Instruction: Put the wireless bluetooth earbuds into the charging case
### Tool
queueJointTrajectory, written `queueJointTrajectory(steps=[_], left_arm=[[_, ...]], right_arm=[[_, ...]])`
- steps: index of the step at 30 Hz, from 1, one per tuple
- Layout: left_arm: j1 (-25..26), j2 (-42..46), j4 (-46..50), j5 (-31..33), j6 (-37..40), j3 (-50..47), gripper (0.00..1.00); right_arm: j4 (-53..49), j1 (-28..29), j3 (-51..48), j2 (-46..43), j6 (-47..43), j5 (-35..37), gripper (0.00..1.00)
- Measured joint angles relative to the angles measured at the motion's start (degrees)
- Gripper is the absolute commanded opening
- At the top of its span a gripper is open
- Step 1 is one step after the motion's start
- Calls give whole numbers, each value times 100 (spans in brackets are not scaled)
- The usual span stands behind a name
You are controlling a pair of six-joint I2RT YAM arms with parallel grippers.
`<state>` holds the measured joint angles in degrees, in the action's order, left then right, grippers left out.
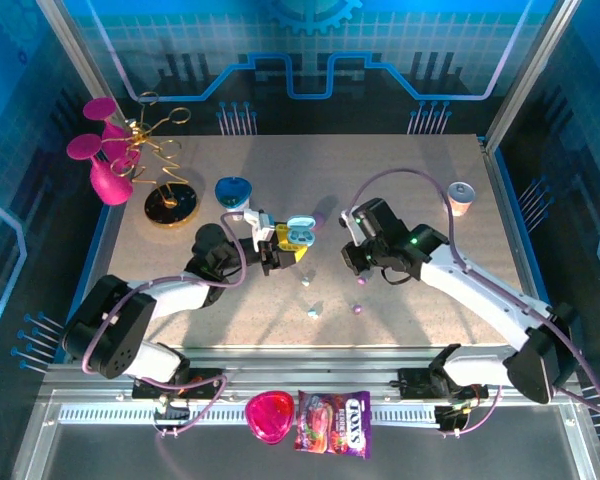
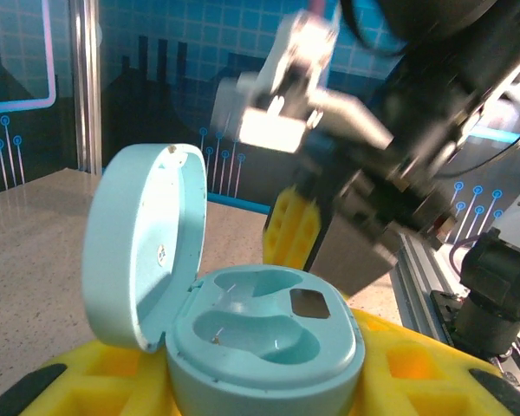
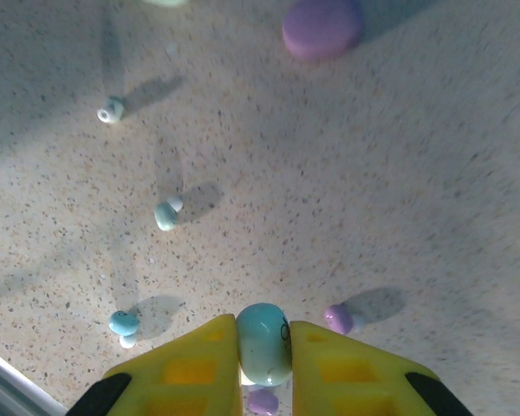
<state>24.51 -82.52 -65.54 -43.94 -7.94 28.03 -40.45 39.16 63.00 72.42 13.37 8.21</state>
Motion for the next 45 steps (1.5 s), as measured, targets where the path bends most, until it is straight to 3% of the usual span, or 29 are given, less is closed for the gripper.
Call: queueJointTrajectory(steps=[8, 16, 26, 45], left_arm=[[0, -66, 186, 216, 37, 85, 37], [0, -122, 229, 238, 31, 140, 37], [0, -122, 232, 238, -33, 153, 37], [0, -13, 245, 236, -118, 153, 37]], right_arm=[[-374, 787, 1062, -63, -291, 778, 17], [-199, 1224, 1633, 181, -669, 981, 17], [118, 1266, 1810, 791, -960, 935, 17], [258, 1172, 1810, 1010, -999, 933, 16]])
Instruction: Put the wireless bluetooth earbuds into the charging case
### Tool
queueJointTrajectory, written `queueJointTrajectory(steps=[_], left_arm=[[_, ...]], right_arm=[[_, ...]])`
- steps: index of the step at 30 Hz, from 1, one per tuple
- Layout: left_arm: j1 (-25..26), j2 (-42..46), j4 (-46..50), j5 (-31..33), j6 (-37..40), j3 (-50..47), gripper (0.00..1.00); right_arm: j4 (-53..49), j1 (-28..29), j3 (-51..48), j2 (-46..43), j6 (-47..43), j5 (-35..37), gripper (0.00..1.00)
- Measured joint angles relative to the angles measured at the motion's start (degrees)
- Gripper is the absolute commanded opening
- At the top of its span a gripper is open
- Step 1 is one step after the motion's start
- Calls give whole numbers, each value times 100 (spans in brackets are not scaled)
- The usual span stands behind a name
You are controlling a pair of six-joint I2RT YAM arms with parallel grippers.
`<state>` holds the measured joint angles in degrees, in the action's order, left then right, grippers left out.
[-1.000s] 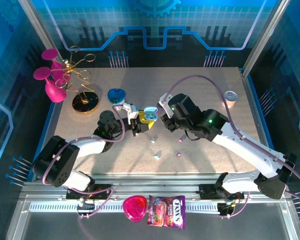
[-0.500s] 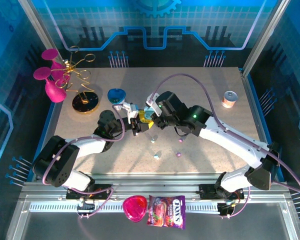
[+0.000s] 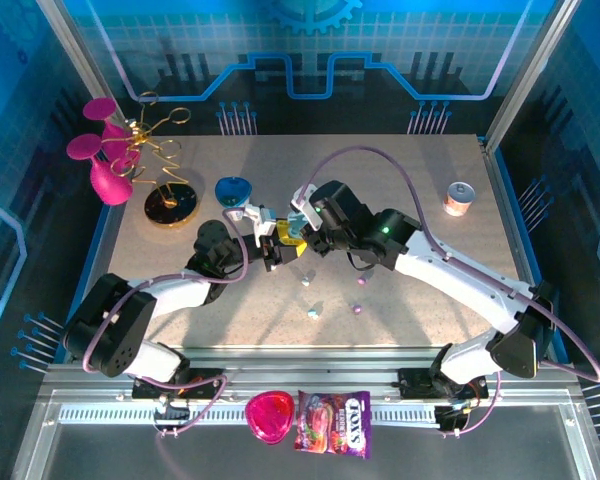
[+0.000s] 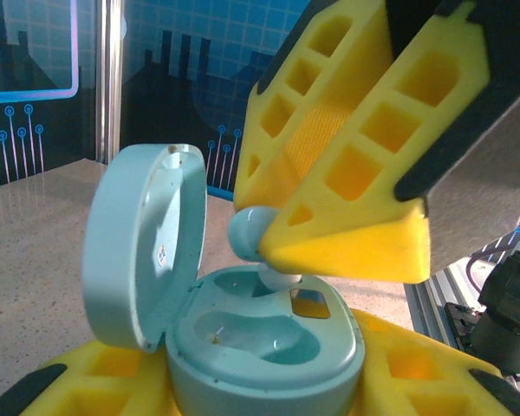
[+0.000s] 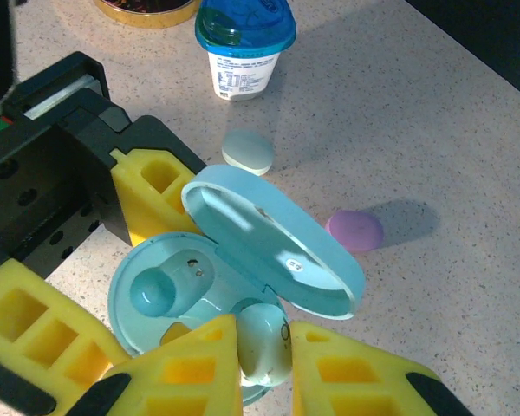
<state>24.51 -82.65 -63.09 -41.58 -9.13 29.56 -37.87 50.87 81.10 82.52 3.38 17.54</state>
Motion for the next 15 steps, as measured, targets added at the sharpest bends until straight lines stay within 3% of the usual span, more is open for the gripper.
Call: queueJointTrajectory(steps=[7, 15], left_arm=[[-2, 22, 42, 0, 0, 0, 37], [-4, 22, 118, -15, 2, 0, 37]], right_arm=[[22, -31, 0, 55, 0, -24, 17], [37, -66, 0, 50, -35, -304, 36]])
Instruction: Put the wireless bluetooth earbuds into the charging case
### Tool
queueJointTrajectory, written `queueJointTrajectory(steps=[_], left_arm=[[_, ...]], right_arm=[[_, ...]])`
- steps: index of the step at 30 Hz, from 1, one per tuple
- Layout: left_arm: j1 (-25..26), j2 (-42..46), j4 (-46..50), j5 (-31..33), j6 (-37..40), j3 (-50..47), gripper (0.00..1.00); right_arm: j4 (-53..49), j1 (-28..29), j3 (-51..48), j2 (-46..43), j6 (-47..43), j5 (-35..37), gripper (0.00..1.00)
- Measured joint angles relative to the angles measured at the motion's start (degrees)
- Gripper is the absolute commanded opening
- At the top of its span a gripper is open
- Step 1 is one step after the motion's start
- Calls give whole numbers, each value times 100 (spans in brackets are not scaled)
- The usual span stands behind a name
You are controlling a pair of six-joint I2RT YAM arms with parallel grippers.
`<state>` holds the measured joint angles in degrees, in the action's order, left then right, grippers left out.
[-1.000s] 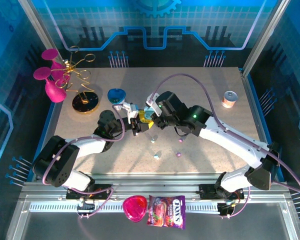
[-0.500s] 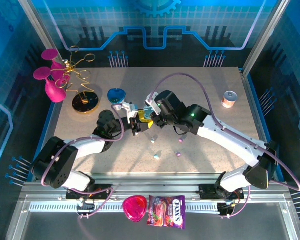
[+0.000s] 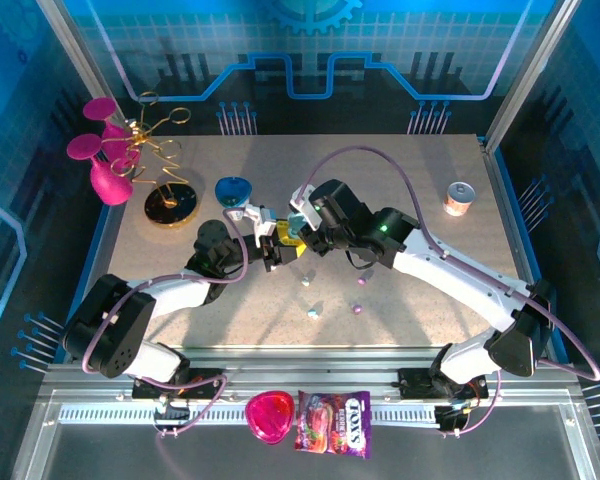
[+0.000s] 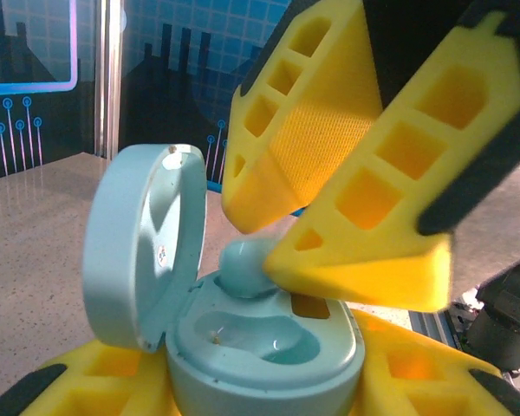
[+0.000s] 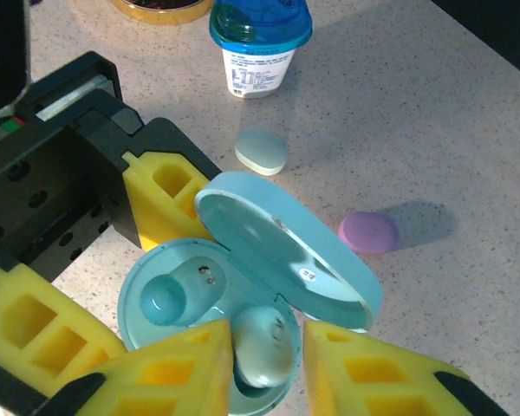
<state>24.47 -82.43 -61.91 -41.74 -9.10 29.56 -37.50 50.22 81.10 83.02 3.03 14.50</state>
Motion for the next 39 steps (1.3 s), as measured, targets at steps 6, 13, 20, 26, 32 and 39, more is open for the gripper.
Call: queueJointTrajectory(steps=[6, 13, 20, 26, 32, 39], left_arm=[[2, 0, -11, -2, 0, 0, 37], [0, 0, -317, -2, 2, -7, 37], [-39, 57, -568, -2, 2, -87, 37], [-63, 295, -610, -2, 4, -164, 37], [-83, 708, -457, 20, 61, -227, 37], [-107, 1191, -48, 63, 175, -240, 37]], right_arm=[[52, -4, -44, -225, 50, -190, 48], [719, -350, -787, -1193, 461, -802, 59], [1340, -1567, -2068, -2098, 1661, -1668, 62], [1257, -1770, -2815, -1886, 2251, -2048, 65], [1390, -1506, -3523, -1300, 2256, -2297, 64], [2068, -800, -3711, -48, 1746, -2417, 60]])
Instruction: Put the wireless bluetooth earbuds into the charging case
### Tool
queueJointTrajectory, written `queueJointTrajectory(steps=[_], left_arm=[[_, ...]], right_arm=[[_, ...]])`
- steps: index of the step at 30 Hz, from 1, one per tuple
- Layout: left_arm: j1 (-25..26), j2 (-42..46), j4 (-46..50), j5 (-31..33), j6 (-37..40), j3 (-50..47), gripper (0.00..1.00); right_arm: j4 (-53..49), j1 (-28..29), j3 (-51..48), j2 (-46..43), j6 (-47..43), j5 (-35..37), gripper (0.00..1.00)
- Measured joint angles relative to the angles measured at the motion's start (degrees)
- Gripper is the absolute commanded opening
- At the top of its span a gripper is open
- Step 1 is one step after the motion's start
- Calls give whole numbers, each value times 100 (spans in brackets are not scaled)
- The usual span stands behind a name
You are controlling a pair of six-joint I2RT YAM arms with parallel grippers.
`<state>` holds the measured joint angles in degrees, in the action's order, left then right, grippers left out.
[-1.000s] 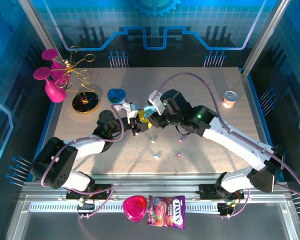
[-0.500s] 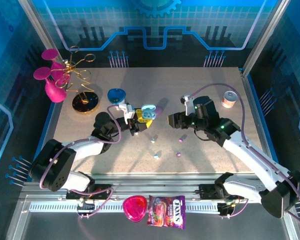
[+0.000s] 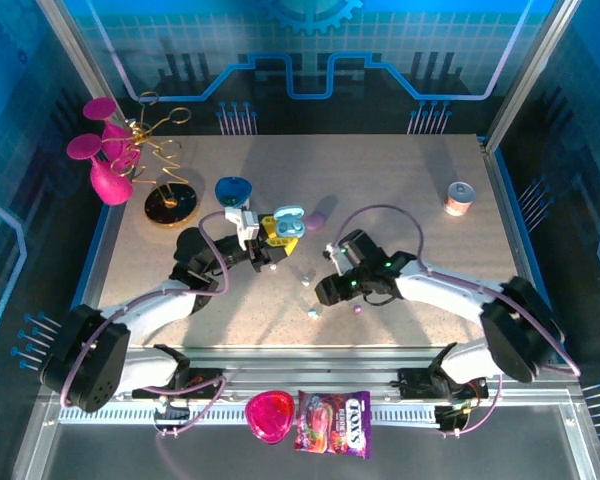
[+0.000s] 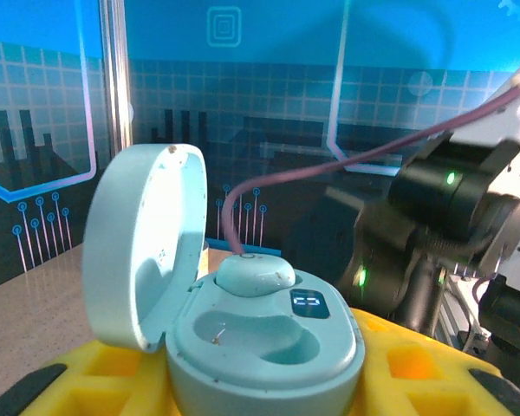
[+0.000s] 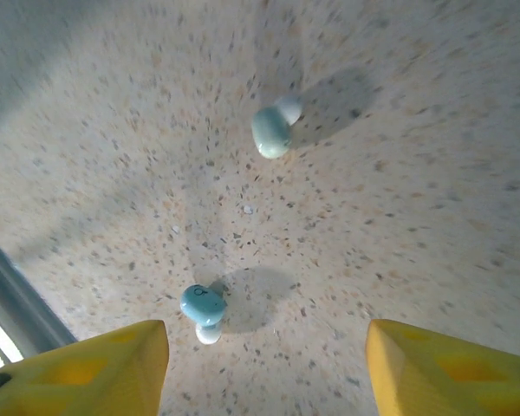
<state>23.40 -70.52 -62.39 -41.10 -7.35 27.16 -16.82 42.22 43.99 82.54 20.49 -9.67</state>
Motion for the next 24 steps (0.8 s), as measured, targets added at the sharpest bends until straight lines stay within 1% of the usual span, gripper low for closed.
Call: queueJointTrajectory(steps=[4, 8, 14, 24], left_arm=[[0, 321, 304, 37, 46, 0, 37], [0, 546, 573, 44, 168, 0, 37], [0, 577, 772, 59, 219, 0, 37], [0, 564, 813, 83, 299, 0, 37]], right_arm=[[90, 374, 179, 710, -304, 24, 56], [109, 581, 446, 1128, -520, 39, 54], [136, 640, 678, 1340, -623, 11, 52], [81, 776, 678, 1344, -621, -111, 50]])
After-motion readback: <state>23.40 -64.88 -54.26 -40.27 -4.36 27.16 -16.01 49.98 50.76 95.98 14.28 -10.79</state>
